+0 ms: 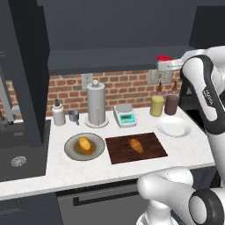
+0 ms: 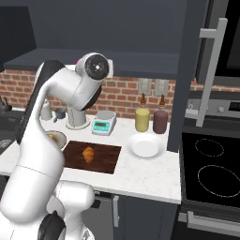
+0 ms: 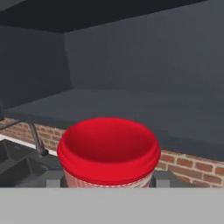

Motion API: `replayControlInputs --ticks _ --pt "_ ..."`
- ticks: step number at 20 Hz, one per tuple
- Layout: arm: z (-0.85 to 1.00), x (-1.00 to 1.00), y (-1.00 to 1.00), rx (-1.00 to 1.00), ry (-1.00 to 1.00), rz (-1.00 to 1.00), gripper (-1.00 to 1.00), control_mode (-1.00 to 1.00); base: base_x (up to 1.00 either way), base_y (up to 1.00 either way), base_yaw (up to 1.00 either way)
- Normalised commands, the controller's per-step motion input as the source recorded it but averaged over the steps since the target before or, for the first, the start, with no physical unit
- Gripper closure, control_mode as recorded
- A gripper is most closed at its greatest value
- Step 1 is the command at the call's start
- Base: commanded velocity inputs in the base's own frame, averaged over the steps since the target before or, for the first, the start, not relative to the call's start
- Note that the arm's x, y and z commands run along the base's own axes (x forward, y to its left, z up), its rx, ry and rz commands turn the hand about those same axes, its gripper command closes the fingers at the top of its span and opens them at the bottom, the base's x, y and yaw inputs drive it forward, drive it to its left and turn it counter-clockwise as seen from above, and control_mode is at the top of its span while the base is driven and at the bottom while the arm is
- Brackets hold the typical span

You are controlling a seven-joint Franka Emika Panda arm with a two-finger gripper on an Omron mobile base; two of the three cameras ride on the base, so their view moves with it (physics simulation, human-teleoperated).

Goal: From the different types of pastries on the counter, select a croissant and place it on the cutting board. Then retrieve a jar of jam from the cabinet and place it alongside the croissant on the cutting board.

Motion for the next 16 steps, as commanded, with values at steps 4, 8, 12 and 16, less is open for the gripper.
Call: replayControlInputs --ticks 4,8,12,16 --pt "-0.69 -0.91 0.00 -0.14 0.00 0.37 1.00 -1.00 0.00 0.00 0.00" --pt "-0.95 -0.68 -0.02 -0.15 0.01 0.38 1.00 -1.00 0.00 0.00 0.00" --pt "-1.00 -0.42 -0.03 -0.13 0.00 0.39 1.00 -1.00 0.00 0.00 0.00" --pt "-0.98 -0.04 -0.01 -0.04 -0.02 0.35 1.00 -1.00 0.00 0.00 0.00"
